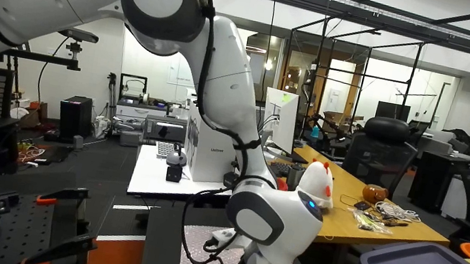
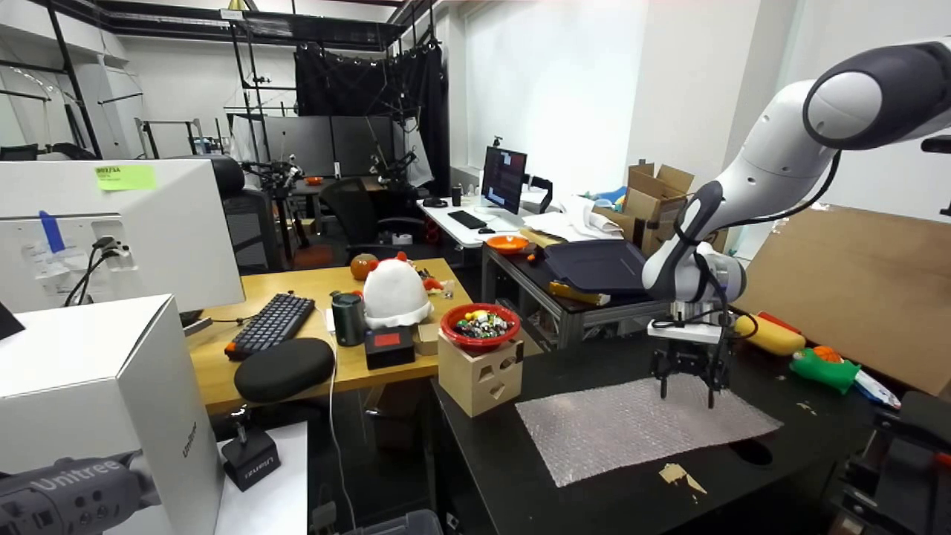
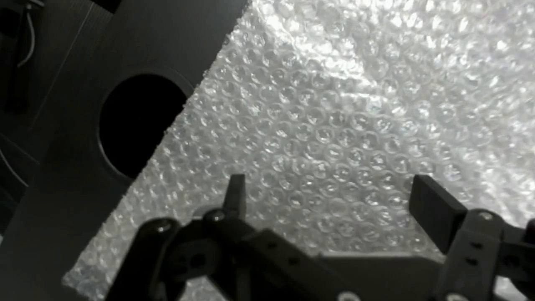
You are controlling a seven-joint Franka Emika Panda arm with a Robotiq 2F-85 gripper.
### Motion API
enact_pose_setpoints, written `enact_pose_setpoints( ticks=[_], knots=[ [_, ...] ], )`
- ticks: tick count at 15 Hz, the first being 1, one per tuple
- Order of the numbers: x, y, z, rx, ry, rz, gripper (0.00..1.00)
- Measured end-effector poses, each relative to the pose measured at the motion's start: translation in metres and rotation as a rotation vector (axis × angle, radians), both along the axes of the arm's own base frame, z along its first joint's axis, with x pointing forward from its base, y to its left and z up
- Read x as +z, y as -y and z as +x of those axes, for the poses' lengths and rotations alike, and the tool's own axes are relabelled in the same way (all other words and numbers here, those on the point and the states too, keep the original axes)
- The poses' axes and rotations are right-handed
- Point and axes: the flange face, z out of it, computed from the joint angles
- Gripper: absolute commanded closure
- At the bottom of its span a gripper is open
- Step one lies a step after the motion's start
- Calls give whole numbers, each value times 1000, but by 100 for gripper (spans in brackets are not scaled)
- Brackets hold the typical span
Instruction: Unfold the pink plastic
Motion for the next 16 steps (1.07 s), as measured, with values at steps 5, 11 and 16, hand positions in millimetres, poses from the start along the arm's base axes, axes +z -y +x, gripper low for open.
enact_pose_setpoints(
  ticks=[5,11,16],
  knots=[
    [-16,3,-20,-261,25,-31,0],
    [-12,7,-18,-534,122,-161,0],
    [-4,9,-23,-687,179,-354,0]
  ],
)
